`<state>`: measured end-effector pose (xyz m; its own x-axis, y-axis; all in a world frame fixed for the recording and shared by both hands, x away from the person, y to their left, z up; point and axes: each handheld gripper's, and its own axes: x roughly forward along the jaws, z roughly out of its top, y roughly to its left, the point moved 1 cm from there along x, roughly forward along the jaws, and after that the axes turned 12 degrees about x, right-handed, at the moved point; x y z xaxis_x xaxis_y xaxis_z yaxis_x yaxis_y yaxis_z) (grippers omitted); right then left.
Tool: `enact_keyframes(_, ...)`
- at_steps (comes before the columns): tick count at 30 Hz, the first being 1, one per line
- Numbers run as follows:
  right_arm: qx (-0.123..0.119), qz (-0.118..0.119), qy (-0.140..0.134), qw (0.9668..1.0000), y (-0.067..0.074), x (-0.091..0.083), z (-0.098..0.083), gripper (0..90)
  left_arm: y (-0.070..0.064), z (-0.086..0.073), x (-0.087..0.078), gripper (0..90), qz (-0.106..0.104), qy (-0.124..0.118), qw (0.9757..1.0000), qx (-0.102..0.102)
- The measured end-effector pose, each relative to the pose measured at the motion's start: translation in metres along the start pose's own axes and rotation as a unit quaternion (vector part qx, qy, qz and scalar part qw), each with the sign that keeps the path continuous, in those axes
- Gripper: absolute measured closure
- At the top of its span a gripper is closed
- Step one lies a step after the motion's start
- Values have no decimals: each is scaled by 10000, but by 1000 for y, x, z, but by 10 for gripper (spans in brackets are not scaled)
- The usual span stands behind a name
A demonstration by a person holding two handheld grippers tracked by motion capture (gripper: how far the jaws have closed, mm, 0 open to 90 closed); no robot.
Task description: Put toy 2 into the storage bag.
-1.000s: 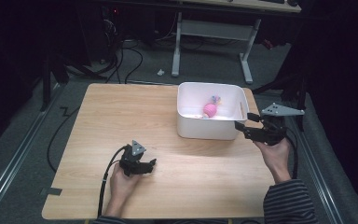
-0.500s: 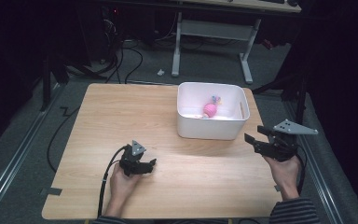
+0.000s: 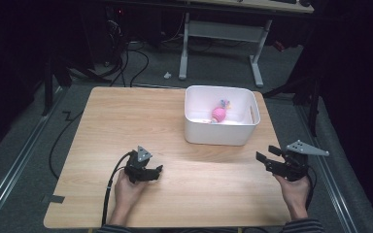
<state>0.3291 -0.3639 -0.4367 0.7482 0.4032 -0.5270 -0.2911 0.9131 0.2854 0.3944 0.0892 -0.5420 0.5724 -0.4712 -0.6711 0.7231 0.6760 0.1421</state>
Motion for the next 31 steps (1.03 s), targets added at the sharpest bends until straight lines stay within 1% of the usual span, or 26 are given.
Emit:
enact_keyframes(5, 82, -118, 118, 9998, -8, 15, -20, 353, 0, 0, 0, 255, -3, -5, 10000, -1)
enact_keyframes(7, 88, -194, 178, 9996, -12, 23, -29, 351, 0, 0, 0, 256, -3, -4, 10000, 0)
enact_keyframes(8, 148, -228, 247, 9993, -14, 26, -34, 350, 0, 0, 0, 255, -2, -6, 10000, 0)
enact_keyframes(9, 158, -262, 275, 9992, -16, 30, -39, 350, 0, 0, 0, 256, -3, -5, 10000, -1)
enact_keyframes(12, 189, -419, 385, 9982, -20, 42, -52, 344, 0, 0, 0, 256, -3, -5, 10000, -1)
enact_keyframes(14, 123, -563, 465, 9973, -22, 50, -59, 340, 0, 0, 0, 255, -3, -4, 10000, -1)
enact_keyframes(16, 84, -658, 540, 9963, -22, 57, -65, 339, 0, 0, 0, 256, -2, -5, 10000, -1)
enact_keyframes(17, -4, -703, 565, 9959, -22, 60, -67, 338, 0, 0, 0, 255, -3, -5, 10000, -1)
enact_keyframes(19, -84, -815, 632, 9946, -21, 65, -71, 331, 0, 0, 0, 255, -2, -6, 10000, -2)
enact_keyframes(20, -129, -908, 739, 9930, -20, 68, -72, 313, 0, 0, 0, 255, -3, -4, 10000, 0)
enact_keyframes(21, -223, -1000, 788, 9916, -18, 70, -72, 305, 0, 0, 0, 255, -3, -5, 10000, -1)
enact_keyframes(23, -355, -1039, 768, 9910, -15, 71, -73, 307, 0, 0, 0, 255, -2, -4, 10000, 0)
enact_keyframes(24, -343, -1028, 774, 9911, -16, 71, -73, 306, 0, 0, 0, 255, -3, -4, 10000, 0)
enact_keyframes(26, -197, -957, 825, 9918, -18, 71, -72, 298, 0, 0, 0, 255, -3, -4, 10000, 1)
enact_keyframes(31, -202, -967, 826, 9917, -18, 71, -72, 292, 0, 0, 0, 252, -17, -7, 10000, 4)
